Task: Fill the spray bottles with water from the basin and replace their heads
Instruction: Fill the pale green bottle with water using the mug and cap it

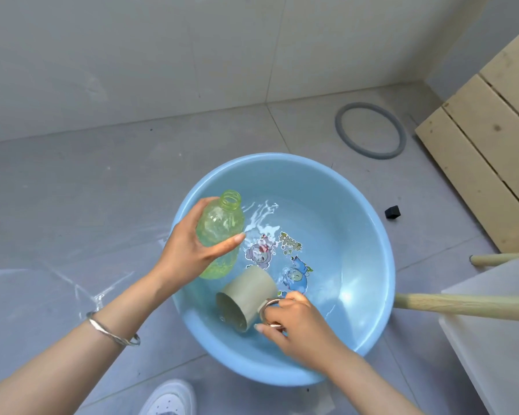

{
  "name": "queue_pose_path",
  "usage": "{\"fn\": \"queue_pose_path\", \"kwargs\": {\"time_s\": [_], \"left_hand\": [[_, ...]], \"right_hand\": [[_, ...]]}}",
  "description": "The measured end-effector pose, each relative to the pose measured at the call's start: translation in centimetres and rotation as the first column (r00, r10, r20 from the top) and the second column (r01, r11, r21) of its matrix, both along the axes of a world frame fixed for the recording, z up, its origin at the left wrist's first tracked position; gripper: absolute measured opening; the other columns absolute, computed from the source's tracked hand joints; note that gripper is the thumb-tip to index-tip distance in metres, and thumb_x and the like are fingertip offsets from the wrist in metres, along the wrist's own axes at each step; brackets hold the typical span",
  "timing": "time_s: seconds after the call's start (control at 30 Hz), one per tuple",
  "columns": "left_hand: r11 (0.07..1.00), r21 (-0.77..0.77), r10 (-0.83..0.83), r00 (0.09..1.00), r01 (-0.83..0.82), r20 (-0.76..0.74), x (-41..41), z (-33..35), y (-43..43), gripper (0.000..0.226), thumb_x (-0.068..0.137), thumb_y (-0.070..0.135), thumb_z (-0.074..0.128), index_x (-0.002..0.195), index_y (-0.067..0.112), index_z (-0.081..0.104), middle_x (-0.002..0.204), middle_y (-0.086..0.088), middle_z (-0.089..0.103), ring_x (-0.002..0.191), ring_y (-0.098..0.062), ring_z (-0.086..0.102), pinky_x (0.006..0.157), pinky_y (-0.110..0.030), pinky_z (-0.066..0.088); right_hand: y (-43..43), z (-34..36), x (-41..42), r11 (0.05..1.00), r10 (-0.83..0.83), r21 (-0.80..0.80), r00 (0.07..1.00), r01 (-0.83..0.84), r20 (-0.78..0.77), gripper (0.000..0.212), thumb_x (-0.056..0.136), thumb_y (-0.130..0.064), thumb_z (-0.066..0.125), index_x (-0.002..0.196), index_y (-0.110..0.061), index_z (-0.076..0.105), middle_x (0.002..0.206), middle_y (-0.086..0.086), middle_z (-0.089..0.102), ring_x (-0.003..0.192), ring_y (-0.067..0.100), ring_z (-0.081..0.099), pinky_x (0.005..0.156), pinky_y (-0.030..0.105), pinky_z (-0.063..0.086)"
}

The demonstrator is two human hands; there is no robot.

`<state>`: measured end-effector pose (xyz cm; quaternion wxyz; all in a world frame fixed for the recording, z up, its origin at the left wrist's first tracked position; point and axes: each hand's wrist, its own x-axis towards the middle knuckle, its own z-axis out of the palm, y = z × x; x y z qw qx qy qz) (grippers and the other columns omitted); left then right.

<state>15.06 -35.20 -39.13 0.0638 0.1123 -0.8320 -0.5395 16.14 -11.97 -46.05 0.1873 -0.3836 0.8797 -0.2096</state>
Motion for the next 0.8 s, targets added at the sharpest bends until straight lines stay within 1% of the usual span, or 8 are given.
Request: {"fn": "queue_pose_path", "kwargs": {"time_s": [0.07,0.2,0.33,0.43,0.53,0.6,0.7,0.8], "left_hand": [[1.000,0.004,-0.001,1.000,0.001,0.004,0.0,0.0,0.1,0.047,0.063,0.046,0.072,0.100,0.049,0.043,0.097,0.054,0.050,0.094,0.029,0.047,0.081,0.006,0.030],[1.000,0.014,0.000,1.000,0.000,0.005,0.0,-0.1,0.0,0.047,0.063,0.048,0.072,0.101,0.049,0.045,0.099,0.051,0.052,0.095,0.025,0.049,0.082,0.004,0.032],[1.000,0.027,-0.008,1.000,0.007,0.011,0.0,-0.1,0.1,0.046,0.063,0.048,0.073,0.102,0.048,0.047,0.100,0.047,0.055,0.096,0.021,0.052,0.082,0.002,0.034],[0.999,0.037,-0.021,1.000,0.021,0.005,0.0,-0.2,0.3,0.048,0.064,0.047,0.073,0.104,0.047,0.047,0.101,0.044,0.056,0.097,0.020,0.053,0.083,0.001,0.034],[0.997,0.058,-0.052,0.998,0.051,0.019,0.2,-0.4,0.6,0.050,0.064,0.048,0.074,0.107,0.046,0.048,0.104,0.043,0.056,0.100,0.020,0.052,0.084,0.002,0.033],[0.996,0.052,-0.078,0.996,0.076,0.031,0.2,-0.8,0.9,0.053,0.067,0.051,0.079,0.109,0.045,0.048,0.108,0.037,0.057,0.104,0.015,0.054,0.086,-0.001,0.034],[0.992,0.060,-0.113,0.992,0.109,0.055,0.3,-1.4,1.4,0.061,0.063,0.056,0.078,0.115,0.042,0.050,0.111,0.032,0.060,0.109,0.010,0.054,0.090,-0.004,0.036],[0.985,0.047,-0.166,0.984,0.163,0.068,0.4,-1.8,2.0,0.066,0.061,0.063,0.074,0.118,0.039,0.050,0.114,0.027,0.060,0.112,0.006,0.055,0.095,-0.010,0.038]], "right_hand": [[0.0,0.8,0.0,0.989,-0.123,-0.055,0.976,0.135,0.177,0.046,0.087,-0.056,0.043,0.057,-0.024,0.029,0.051,-0.009,0.036,0.057,0.014,0.028,0.084,0.020,0.026],[0.6,1.3,-0.8,0.874,-0.377,-0.088,0.781,0.478,0.497,0.055,0.092,-0.040,0.058,0.054,-0.020,0.024,0.048,-0.007,0.020,0.050,0.010,0.018,0.052,0.025,0.020],[1.7,1.7,-1.1,0.699,-0.468,-0.100,0.559,0.708,0.684,0.047,0.089,-0.038,0.063,0.053,-0.017,0.041,0.053,-0.010,0.030,0.055,0.011,0.035,0.061,0.029,0.036],[2.0,3.8,-1.2,0.498,-0.503,-0.116,0.396,0.859,0.768,0.044,0.092,-0.020,0.056,0.071,0.019,0.060,0.049,-0.015,0.043,0.059,0.001,0.054,0.080,0.017,0.053],[1.9,7.1,-1.7,0.367,-0.558,-0.190,0.379,0.911,0.739,0.060,0.095,-0.012,0.049,0.036,-0.013,0.055,0.034,-0.015,0.037,0.041,-0.003,0.047,0.076,0.010,0.051],[1.8,9.2,-2.1,0.301,-0.568,-0.246,0.381,0.921,0.730,0.062,0.095,-0.012,0.050,0.033,-0.018,0.055,0.035,-0.014,0.043,0.041,-0.004,0.048,0.079,0.014,0.051],[2.1,10.4,-3.0,0.240,-0.569,-0.371,0.439,0.897,0.695,0.039,0.088,-0.021,0.059,0.050,-0.011,0.065,0.049,-0.013,0.058,0.058,-0.002,0.062,0.092,0.032,0.052],[2.6,11.5,-3.9,0.236,-0.639,-0.453,0.488,0.860,0.594,0.057,0.082,-0.035,0.066,0.066,0.018,0.053,0.047,-0.011,0.047,0.055,-0.001,0.056,0.091,0.041,0.049]]}}
